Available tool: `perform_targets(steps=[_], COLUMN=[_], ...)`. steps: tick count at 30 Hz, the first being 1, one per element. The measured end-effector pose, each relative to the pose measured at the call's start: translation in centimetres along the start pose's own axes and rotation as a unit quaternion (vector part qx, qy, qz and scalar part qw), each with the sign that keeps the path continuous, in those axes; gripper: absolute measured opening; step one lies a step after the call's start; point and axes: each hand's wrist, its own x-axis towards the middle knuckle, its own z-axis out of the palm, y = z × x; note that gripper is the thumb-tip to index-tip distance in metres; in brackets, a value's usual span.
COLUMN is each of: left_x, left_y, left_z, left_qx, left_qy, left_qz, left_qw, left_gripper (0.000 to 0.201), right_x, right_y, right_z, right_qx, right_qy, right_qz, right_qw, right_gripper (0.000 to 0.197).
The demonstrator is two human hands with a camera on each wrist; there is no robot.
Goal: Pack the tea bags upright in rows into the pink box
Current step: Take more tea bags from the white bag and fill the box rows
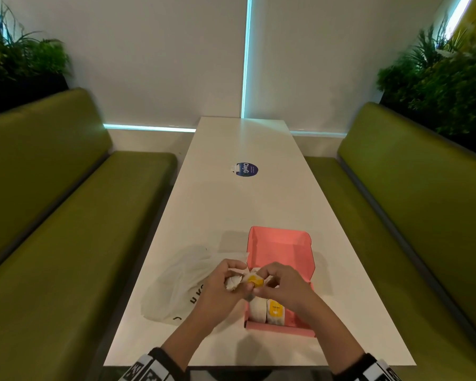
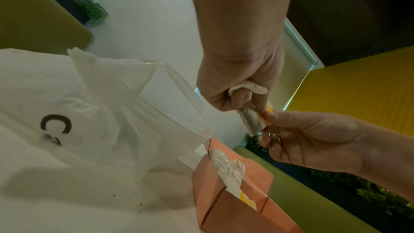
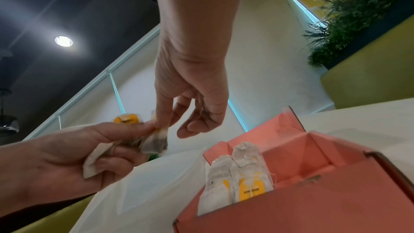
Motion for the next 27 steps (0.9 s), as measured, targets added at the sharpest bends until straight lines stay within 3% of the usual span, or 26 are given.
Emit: perform_targets(steps=[4,8,13,21,27], left_x=[0.1,0.2,0.2,0.0,-0.2], left_y=[-0.3,-0.7,-0.7,0.3,1.3], left_z=[0.0,-0.3,-0.3,-0.3,-0.5], left_qx=[-0.010,0.014,0.028,0.003,-0.083], left_qy=[0.022,0.041,0.020,-0.027,-0.082], left_qz=[-0.020,-0.029,-0.038,-0.063,-0.120], left_qw=[1.000,0.999,0.999,0.998,0.986], left_gripper=[0.013,0.019,0.019,0.020,0.021], right_x=[0.5,0.6,0.6,0.6,0.7], right_y=[0.3,0.0,-0.1,0.0,0.1], right_z=[0.3,0.0,0.1,0.4,0.8], right_qx=[0.094,0.172,0.220,0.218,0.174], right_qy=[0.011,0.019,0.026,0.038,0.070], right_qz=[0.022,0.050,0.056,0.061,0.050], right_qw=[0.995,0.984,0.973,0.973,0.981], right_gripper=[0.012,0.014,0.007,0.003,0.007])
